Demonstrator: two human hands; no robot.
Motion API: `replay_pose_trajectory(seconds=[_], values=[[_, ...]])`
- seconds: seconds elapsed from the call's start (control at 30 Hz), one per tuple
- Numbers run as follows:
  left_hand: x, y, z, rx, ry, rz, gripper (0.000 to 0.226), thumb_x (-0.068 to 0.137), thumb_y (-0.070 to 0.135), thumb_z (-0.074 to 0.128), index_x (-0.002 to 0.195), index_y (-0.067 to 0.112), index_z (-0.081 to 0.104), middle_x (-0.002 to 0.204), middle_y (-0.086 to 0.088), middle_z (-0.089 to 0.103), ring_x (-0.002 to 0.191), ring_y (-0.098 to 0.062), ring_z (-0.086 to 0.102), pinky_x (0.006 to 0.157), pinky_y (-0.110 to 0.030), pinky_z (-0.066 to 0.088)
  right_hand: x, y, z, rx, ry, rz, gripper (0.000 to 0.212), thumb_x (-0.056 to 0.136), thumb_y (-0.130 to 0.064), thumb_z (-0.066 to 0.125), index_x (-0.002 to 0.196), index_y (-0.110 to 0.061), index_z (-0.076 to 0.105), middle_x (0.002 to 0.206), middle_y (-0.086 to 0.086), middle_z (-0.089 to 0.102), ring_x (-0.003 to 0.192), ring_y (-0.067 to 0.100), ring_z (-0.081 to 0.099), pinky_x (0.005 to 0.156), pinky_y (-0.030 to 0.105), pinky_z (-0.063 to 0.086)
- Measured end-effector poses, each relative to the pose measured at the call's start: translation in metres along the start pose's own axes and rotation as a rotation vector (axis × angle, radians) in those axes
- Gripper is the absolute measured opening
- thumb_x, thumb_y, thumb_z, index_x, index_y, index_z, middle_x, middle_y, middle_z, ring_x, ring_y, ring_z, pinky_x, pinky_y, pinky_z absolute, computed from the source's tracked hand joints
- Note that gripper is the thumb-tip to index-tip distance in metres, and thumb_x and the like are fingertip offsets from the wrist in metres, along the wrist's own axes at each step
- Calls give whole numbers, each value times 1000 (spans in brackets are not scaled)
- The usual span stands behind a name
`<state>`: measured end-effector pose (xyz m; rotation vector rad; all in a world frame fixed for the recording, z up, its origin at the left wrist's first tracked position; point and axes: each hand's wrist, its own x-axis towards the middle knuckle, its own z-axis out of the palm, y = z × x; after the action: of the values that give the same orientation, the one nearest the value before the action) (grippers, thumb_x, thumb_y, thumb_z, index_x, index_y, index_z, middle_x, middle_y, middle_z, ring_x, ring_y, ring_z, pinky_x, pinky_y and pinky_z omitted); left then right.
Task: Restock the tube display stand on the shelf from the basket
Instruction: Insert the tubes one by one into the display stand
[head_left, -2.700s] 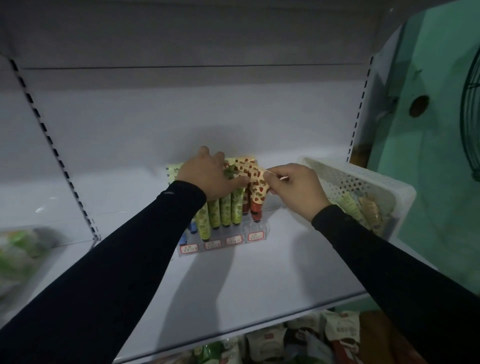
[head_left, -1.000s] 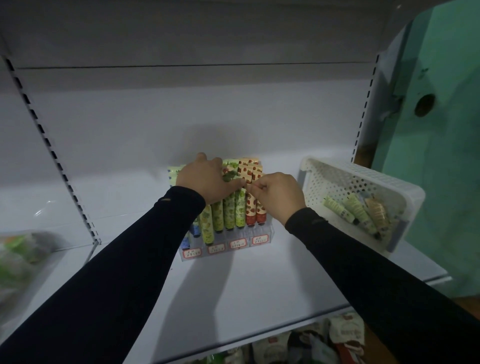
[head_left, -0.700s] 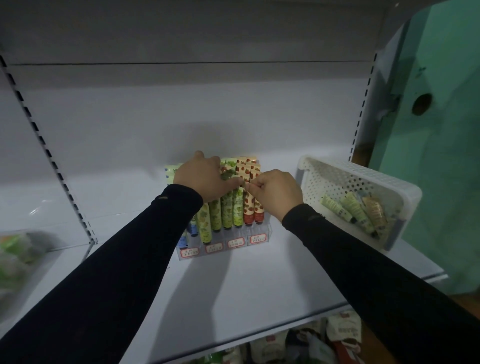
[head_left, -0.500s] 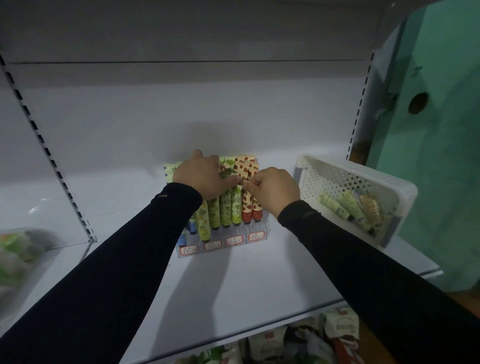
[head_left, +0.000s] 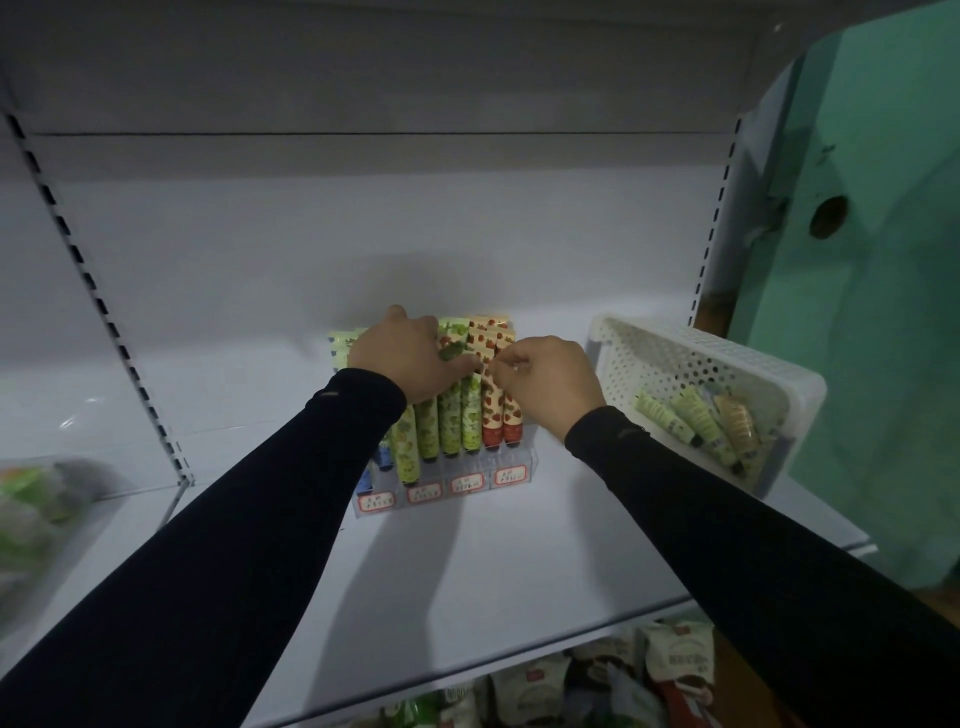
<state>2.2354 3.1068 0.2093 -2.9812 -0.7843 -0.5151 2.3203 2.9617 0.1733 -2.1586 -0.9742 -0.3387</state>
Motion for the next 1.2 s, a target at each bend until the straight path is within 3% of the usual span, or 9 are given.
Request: replay_pose_trajectory(seconds=[0.13, 0.27, 0.4, 0.5, 0.6, 0.7, 0.87, 1.0, 1.2], values=[[-1, 1, -1, -5, -6, -3, 74, 82, 79, 42, 123, 18, 54, 119, -9, 47, 97, -28, 60, 80, -38, 51, -3, 2, -8, 22, 79, 12, 34, 94, -35, 54, 84, -10, 73, 77, 4, 71, 73, 16, 62, 66, 25, 49], [-6, 1, -3, -67, 4, 14, 69, 86, 73, 44, 122, 16, 54, 117, -9, 46, 98, -30, 59, 82, -39, 50, -8, 6, -13, 82, 104, 43, 32, 94, -39, 55, 86, -15, 75, 84, -2, 73, 81, 11, 64, 75, 25, 50], [-13, 1, -15, -219, 53, 65, 30, 94, 45, 49, 103, 16, 50, 104, -6, 43, 92, -28, 55, 74, -32, 38, -15, 7, -20, 181, 135, 46, 33, 95, -36, 56, 82, -12, 75, 78, -2, 72, 76, 9, 63, 68, 20, 46], [-19, 2, -28, -347, 29, 141, 13, 94, 26, 51, 102, 15, 51, 97, -4, 44, 85, -24, 48, 67, -27, 34, -19, 5, -24, 199, 154, 21, 47, 96, -39, 54, 66, -4, 63, 58, 1, 58, 57, 11, 51, 58, 25, 38], [-26, 6, -35, -404, 6, 237, 21, 92, 22, 58, 112, 15, 58, 91, -2, 55, 78, -20, 53, 60, -24, 34, -23, -2, -28, 328, 121, 24, 60, 93, -52, 50, 69, 2, 59, 67, 17, 61, 59, 25, 57, 62, 34, 49], [-35, 12, -39, -423, 26, 280, 42, 86, 27, 70, 126, 19, 60, 105, -1, 63, 90, -17, 57, 72, -26, 38, -25, -13, -35, 573, 58, 99, 49, 93, -50, 53, 82, -6, 70, 78, 8, 70, 64, 16, 66, 63, 32, 58], [-54, 25, -37, -520, 75, 314, 39, 78, 24, 79, 115, 22, 65, 92, 5, 64, 80, -12, 59, 63, -18, 44, -25, -16, -45, 832, -45, 155, 20, 92, -27, 64, 85, -11, 74, 76, 7, 71, 67, 11, 66, 70, 27, 56], [-62, 25, -35, -592, -18, 292, 28, 86, 39, 71, 110, 30, 60, 90, 6, 68, 77, -14, 63, 65, -29, 50, -24, -14, -52, 786, 29, 143, 18, 92, -23, 64, 87, -9, 73, 72, 5, 70, 64, 10, 66, 71, 26, 56], [-62, 28, -30, -559, -47, 281, 26, 91, 38, 65, 111, 22, 60, 97, -2, 69, 87, -20, 65, 81, -44, 55, -28, -13, -62, 846, -22, 116, 12, 90, -19, 67, 93, -11, 75, 87, 13, 72, 73, 12, 66, 71, 21, 56]])
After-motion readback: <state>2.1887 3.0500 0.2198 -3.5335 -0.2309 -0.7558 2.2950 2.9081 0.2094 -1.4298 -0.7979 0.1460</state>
